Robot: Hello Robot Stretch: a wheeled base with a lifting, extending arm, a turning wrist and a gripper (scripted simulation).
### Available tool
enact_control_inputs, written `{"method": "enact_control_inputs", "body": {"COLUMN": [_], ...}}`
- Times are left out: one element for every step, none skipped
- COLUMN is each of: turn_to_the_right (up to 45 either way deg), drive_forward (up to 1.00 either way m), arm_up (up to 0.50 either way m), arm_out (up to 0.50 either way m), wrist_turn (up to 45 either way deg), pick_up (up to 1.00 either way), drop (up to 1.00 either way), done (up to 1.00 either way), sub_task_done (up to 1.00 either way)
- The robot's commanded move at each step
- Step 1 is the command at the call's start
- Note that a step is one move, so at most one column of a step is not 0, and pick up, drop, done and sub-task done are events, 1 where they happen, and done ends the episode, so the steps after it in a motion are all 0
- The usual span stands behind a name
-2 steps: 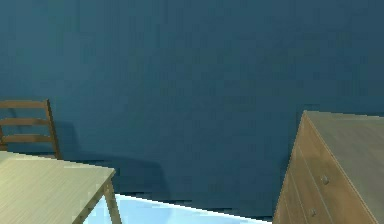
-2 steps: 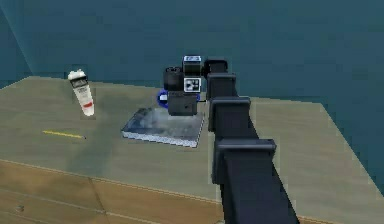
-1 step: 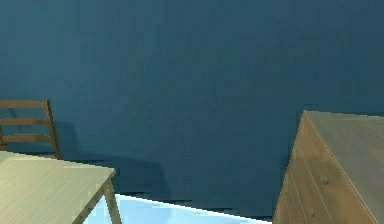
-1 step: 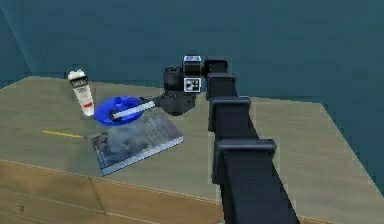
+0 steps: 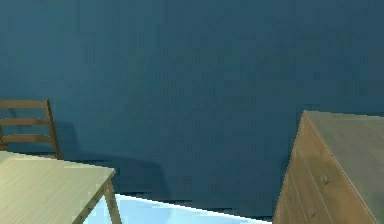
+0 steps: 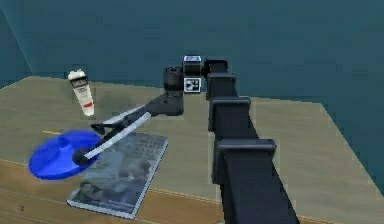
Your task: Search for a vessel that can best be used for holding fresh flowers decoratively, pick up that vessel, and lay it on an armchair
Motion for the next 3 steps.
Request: {"method": "enact_control_inputs", "body": {"turn_to_the_right": [0.0,0.0,-45.0], "drive_forward": [0.0,0.0,0.0], "arm_up": [0.0,0.0,0.0], "arm_out": [0.0,-0.26,0.0], "wrist_turn": [-36.0,0.0,0.0], "pick_up": [0.0,0.0,0.0], "drop": [0.0,0.0,0.0], "done": [0.0,0.0,0.0], "sub_task_done": [0.0,0.0,0.0]}}
